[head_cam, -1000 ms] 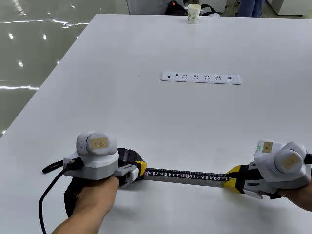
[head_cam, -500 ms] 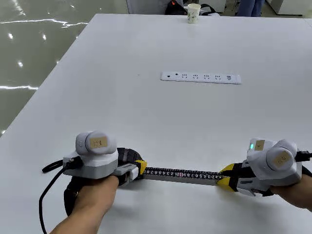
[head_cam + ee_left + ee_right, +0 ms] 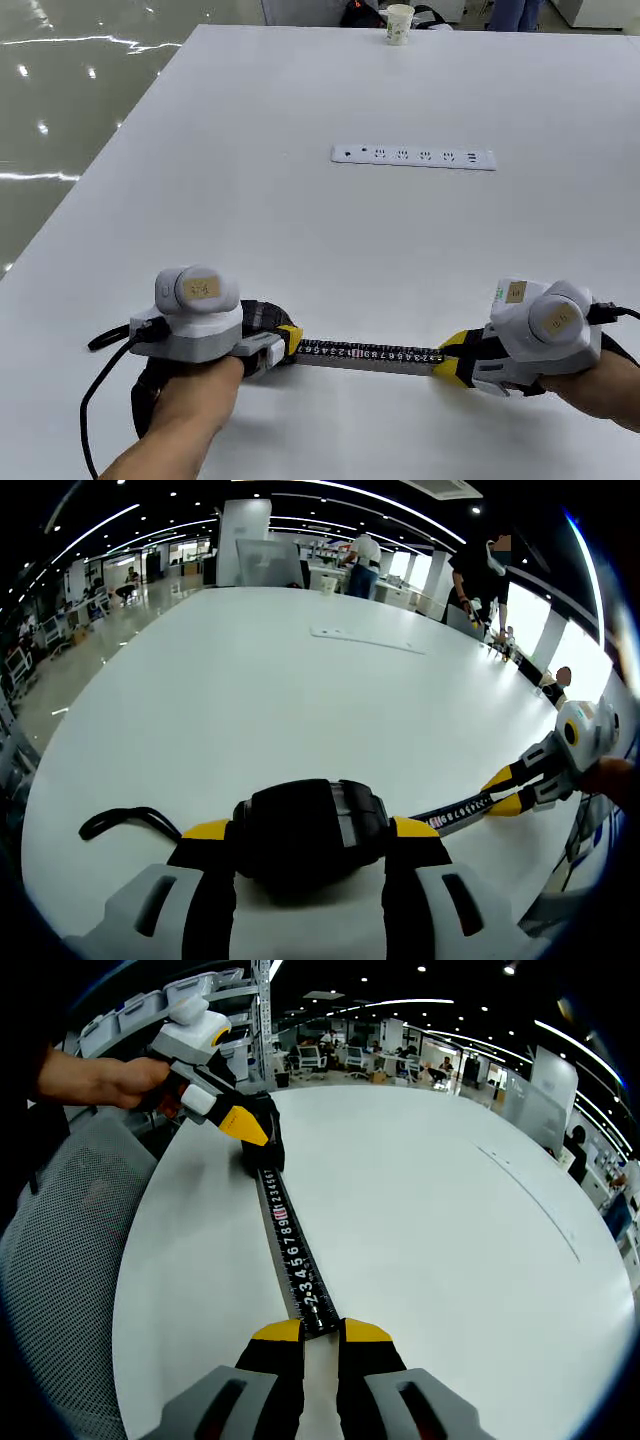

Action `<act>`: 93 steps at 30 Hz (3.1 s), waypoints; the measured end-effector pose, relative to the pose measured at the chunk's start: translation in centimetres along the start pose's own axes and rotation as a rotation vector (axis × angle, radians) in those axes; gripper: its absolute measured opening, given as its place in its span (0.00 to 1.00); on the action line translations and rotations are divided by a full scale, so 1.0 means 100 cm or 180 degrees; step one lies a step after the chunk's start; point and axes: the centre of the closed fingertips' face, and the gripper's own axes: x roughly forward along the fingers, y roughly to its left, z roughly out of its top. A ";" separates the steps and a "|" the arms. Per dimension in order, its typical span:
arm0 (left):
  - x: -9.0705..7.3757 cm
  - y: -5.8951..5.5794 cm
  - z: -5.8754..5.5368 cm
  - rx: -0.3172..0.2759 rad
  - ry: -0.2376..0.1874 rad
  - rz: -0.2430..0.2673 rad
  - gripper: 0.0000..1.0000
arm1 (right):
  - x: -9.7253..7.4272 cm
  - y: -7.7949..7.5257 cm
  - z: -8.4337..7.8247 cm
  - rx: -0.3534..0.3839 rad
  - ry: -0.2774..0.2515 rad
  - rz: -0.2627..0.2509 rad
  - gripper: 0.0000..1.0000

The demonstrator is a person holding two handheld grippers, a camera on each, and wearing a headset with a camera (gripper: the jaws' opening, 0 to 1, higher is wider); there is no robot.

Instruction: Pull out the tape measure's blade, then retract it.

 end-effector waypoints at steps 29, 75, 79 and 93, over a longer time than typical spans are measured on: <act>-0.001 0.001 0.001 -0.0028 -0.0001 -0.0015 0.54 | 0.019 0.010 0.020 -0.0015 -0.0057 0.0086 0.08; -0.002 0.001 0.001 -0.0045 0.0004 -0.0041 0.54 | 0.049 0.021 0.055 -0.0101 -0.0133 0.0198 0.08; -0.002 0.001 0.001 -0.0052 0.0004 -0.0046 0.54 | 0.052 0.023 0.060 -0.0109 -0.0153 0.0215 0.08; -0.002 0.001 0.001 -0.0087 0.0004 -0.0075 0.54 | 0.065 0.031 0.074 -0.0146 -0.0202 0.0272 0.08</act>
